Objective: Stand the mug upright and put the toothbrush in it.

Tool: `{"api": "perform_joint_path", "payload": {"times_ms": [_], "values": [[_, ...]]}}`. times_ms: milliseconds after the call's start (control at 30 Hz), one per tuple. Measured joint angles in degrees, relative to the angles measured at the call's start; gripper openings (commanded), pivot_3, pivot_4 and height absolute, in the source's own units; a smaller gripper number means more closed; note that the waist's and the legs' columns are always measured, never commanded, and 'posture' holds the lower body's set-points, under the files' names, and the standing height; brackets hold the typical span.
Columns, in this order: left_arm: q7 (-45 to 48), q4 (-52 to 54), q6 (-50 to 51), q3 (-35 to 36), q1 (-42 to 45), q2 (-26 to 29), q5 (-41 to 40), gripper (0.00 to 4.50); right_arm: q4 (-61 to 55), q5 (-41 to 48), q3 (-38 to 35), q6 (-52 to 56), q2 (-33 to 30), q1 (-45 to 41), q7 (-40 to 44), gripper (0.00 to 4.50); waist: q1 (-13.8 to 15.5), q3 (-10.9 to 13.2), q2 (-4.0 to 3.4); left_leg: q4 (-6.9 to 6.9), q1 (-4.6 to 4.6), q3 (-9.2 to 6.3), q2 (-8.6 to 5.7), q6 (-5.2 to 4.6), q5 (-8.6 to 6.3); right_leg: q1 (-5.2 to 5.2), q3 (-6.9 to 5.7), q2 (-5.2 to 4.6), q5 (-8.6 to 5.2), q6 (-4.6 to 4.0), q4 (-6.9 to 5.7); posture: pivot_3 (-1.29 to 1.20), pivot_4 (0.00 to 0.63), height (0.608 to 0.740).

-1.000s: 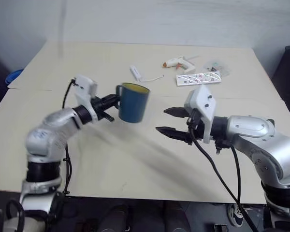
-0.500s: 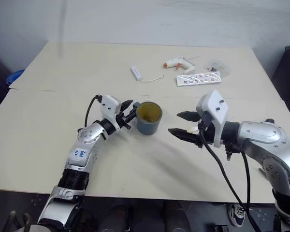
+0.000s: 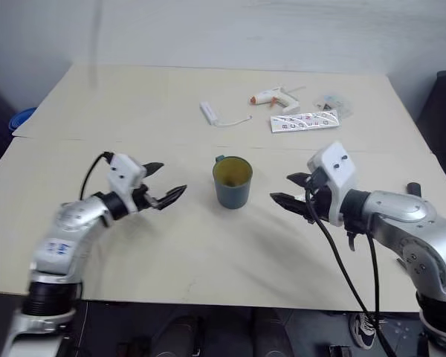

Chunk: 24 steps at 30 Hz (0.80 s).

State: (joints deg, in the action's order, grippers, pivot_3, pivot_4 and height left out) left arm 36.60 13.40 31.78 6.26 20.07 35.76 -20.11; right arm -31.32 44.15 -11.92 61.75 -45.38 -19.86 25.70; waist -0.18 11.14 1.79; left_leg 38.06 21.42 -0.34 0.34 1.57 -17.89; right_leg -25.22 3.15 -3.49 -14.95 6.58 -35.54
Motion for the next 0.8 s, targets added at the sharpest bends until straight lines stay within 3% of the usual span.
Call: {"api": "perform_joint_path", "payload": {"times_ms": [100, 233, 467, 567, 800], "values": [[10.15, 3.87, 9.11, 3.49, 1.50, 11.18, -9.06, 4.45, 0.38, -1.31, -4.12, 8.21, 7.00, 0.52, -11.04, 3.09, 0.03, 0.01, 0.04, -0.01, 0.07, -0.11, 0.05, 0.00, 0.00, -0.04, -0.08, 0.00, -0.05, -0.08, 0.01, 0.00, 0.150, 0.740], [18.82, 10.85, 14.90, 5.12, 3.88, 18.70, -18.10, 4.45, 2.52, -5.21, -11.30, 16.59, 21.87, -2.22, -25.25, 3.09, -0.16, 0.00, -0.04, -0.08, 0.01, -0.33, 0.03, 0.01, 0.00, -0.04, 0.02, -0.01, -0.05, -0.09, 0.06, 0.00, 0.150, 0.740], [24.94, 15.42, 18.72, 2.07, 8.82, 21.26, -25.66, 4.45, 12.07, -14.30, -19.78, 17.68, 37.39, -13.34, -40.22, 3.09, -1.62, 0.06, -0.16, -0.12, 0.01, -0.42, 0.05, 0.01, 0.00, -0.11, -0.03, 0.08, -0.07, -0.12, -0.06, 0.00, 0.150, 0.740], [25.33, 15.67, 18.95, 1.41, 11.64, 21.29, -26.96, 4.45, 19.75, -18.33, -23.58, 13.52, 40.74, -18.56, -45.62, 3.09, -1.85, 0.07, -0.20, -0.23, 0.01, -0.40, 0.04, 0.01, 0.00, -0.17, -0.02, 0.08, -0.07, -0.13, -0.05, 0.00, 0.150, 0.740], [24.12, 15.36, 18.95, 0.02, 12.74, 21.21, -26.94, 4.45, 25.35, -19.85, -31.51, 9.87, 46.42, -25.58, -52.77, 3.09, -2.87, 0.05, -0.17, -0.34, 0.00, -0.42, 0.11, 0.02, 0.01, -0.17, -0.02, 0.10, -0.08, -0.13, -0.08, 0.00, 0.150, 0.740]]}}
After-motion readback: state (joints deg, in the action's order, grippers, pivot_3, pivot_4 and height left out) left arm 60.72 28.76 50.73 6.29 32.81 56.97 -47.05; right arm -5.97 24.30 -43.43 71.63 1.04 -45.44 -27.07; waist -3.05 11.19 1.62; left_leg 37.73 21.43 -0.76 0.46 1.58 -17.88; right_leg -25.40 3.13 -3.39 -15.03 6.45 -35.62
